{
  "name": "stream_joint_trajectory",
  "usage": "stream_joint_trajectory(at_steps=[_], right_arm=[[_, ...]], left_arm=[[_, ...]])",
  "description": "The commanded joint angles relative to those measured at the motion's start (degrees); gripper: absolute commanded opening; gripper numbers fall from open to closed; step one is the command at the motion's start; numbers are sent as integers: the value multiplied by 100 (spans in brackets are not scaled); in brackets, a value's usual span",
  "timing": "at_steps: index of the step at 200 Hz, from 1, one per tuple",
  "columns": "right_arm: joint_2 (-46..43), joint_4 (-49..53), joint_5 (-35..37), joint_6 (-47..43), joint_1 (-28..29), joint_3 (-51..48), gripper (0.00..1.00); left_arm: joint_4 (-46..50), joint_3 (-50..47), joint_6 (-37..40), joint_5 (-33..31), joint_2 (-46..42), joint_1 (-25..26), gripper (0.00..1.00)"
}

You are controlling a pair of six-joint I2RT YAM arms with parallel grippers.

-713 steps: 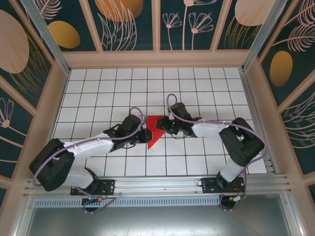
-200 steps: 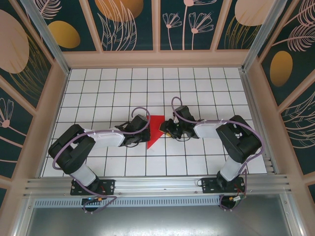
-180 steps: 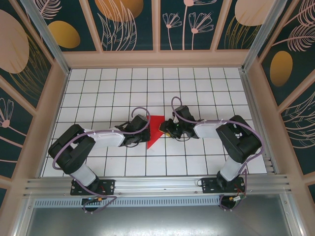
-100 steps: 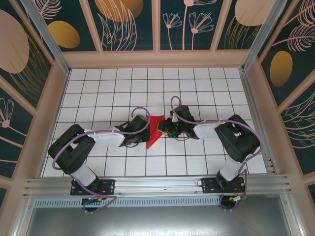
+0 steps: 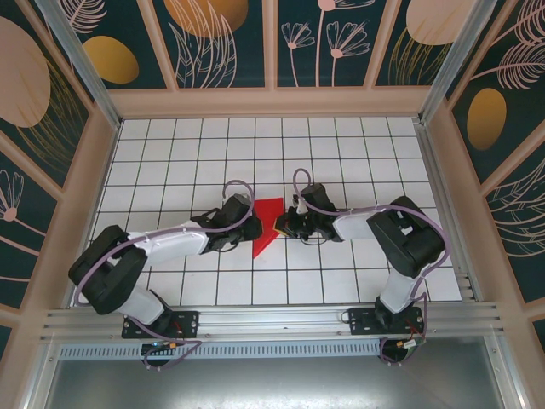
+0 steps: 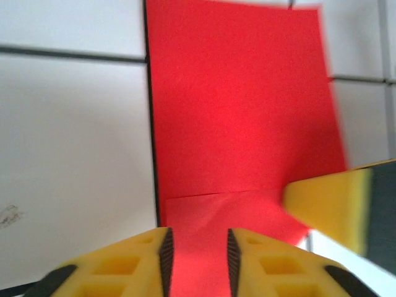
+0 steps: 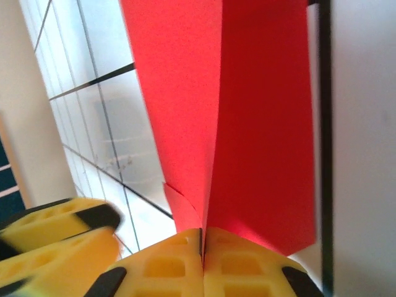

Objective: Fold a paper plane with a square sheet of paper (pick it up from the middle)
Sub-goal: Fourth fold the wing at the center of the table.

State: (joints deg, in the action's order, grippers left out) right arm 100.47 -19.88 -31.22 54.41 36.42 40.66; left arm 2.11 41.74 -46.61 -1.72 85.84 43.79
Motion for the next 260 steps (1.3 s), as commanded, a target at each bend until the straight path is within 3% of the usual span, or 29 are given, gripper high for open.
stream_joint_trajectory(at_steps=[1,42,79,132,180,260], right_arm=[[-150,467,475,-47,-2,256,2],[-699,1795,1608,148,144,676,1],[-1007,2870,2558,628,225,1009,0],[-1114,3429,2818,1685,312,1010,0],[-780,3010,2320,2119,234,1029,0],[-539,3191,1599,2508,-58,1268,0]], left_arm=[[82,161,136,-242,-457,-46,40],[-420,-216,408,-169,-1109,-127,63],[-1093,-497,860,355,-1368,-351,76],[-2170,-1074,1978,1234,-1538,-429,95],[-3633,-1706,2418,1712,-1458,-426,95],[-4306,-1491,3570,1612,-67,-276,84]])
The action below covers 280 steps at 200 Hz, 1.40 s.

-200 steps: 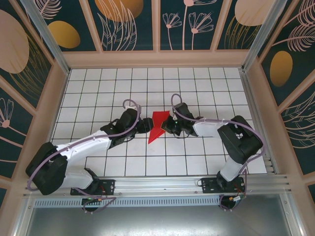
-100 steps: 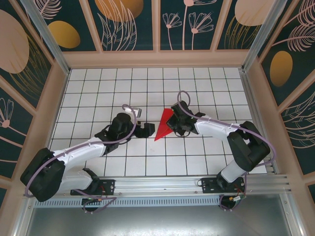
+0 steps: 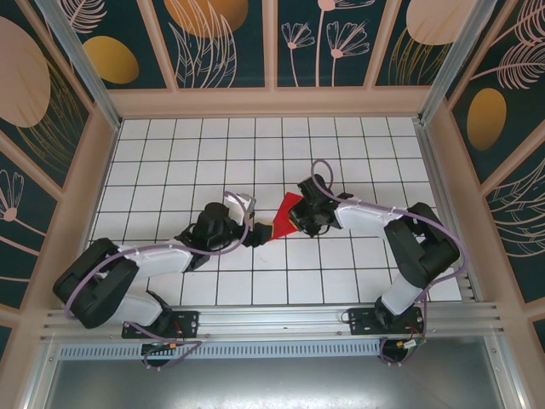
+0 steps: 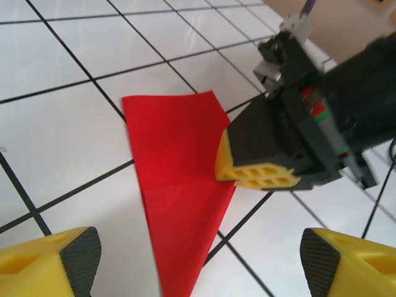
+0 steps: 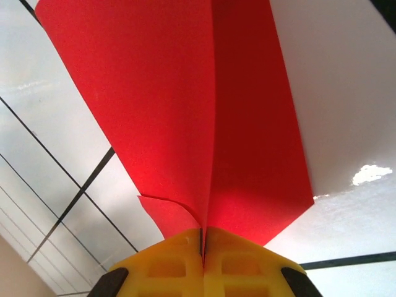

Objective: Fold a paper plane with a square sheet of paper (pick it up from the middle)
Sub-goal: Fourth fold the wing at the center of the table.

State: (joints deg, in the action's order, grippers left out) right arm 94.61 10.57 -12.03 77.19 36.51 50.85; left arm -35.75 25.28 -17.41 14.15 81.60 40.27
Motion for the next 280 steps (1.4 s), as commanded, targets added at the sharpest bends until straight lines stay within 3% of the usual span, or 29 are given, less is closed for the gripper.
stream_joint_trajectory(at_steps=[1,132,210,280], right_arm=[[48,151,-323,230,-70,254,0],[602,429,-1027,-201,-381,724,0],[723,492,-1385,-331,-426,939,4],[792,592,-1293,-354,-401,1042,9]], left_arm=[[-525,158,668,21,374,77,84],[-547,890,1521,270,1823,279,62],[-355,1040,1649,-121,2053,288,51],[-406,953,1664,-211,2065,284,32]])
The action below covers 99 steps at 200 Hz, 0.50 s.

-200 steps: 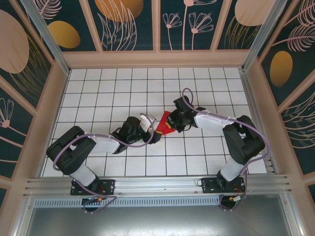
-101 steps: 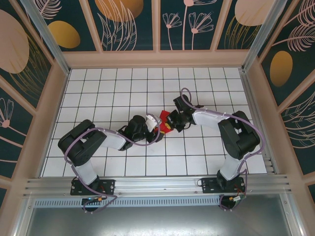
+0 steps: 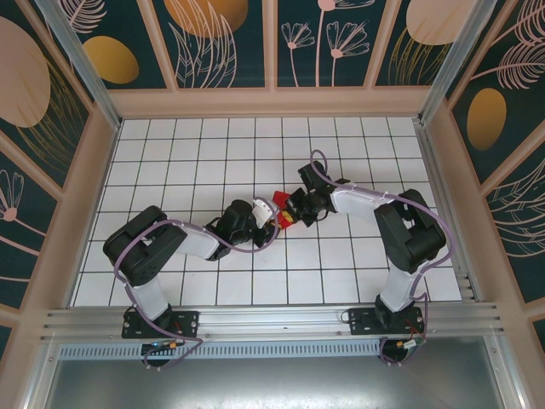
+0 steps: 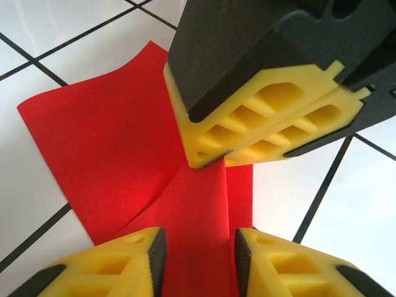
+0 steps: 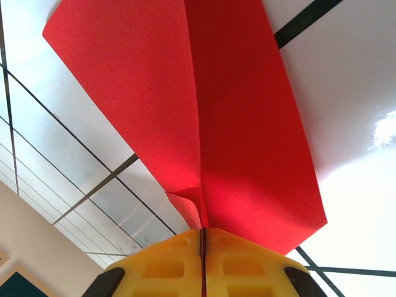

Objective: Fold a paper plane with a square sheet of paper (pick it up from the middle)
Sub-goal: Fourth fold the wing at the center of the table.

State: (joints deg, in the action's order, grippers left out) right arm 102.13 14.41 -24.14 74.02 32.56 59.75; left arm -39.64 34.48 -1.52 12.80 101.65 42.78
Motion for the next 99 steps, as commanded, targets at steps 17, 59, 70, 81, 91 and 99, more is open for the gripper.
stream_joint_trajectory(at_steps=[17,59,70,81,91,99], right_arm=[[31,157,-99,-66,-3,142,16],[-259,-7,90,-428,-90,79,47],[-453,-101,217,-569,-92,-2,52],[-649,-248,359,-763,-85,-130,56],[-795,-457,403,-987,-262,-259,57],[-884,-551,481,-1146,-267,-356,57]], left_arm=[[-3,20,82,-118,42,33,27],[-132,-95,-81,-156,-8,33,20],[-174,-136,-197,-155,-43,37,18],[-202,-176,-337,-140,-65,36,18],[-194,-187,-480,-120,-83,37,17],[-155,-189,-597,-136,-97,34,16]])
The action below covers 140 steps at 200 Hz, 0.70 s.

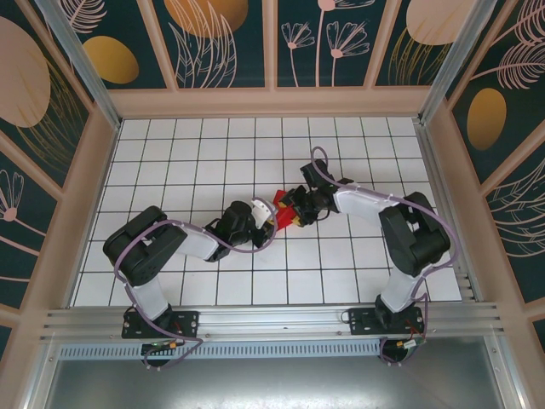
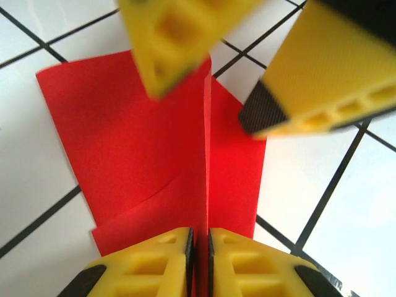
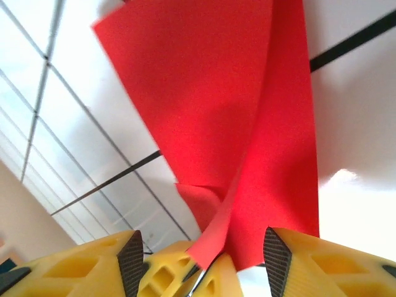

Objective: Fold a paper plane with a square sheet of paper (pick it up from the middle)
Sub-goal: Fourth fold the wing at the center of the table.

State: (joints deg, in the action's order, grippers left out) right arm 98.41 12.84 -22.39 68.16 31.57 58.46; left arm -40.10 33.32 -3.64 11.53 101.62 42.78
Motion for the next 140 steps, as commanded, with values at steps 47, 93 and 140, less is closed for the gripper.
stream_joint_trajectory(at_steps=[47,93,140], right_arm=[[-956,-1560,161,-1178,-160,-1193,57],[-1094,-2295,-105,-1239,-73,-1707,56],[-885,-2970,-487,-1226,-55,-1979,55]], left_arm=[[21,-89,-1385,110,-233,36,14],[-34,-255,-1771,245,-309,35,14],[-172,-399,-2491,473,-572,37,14]])
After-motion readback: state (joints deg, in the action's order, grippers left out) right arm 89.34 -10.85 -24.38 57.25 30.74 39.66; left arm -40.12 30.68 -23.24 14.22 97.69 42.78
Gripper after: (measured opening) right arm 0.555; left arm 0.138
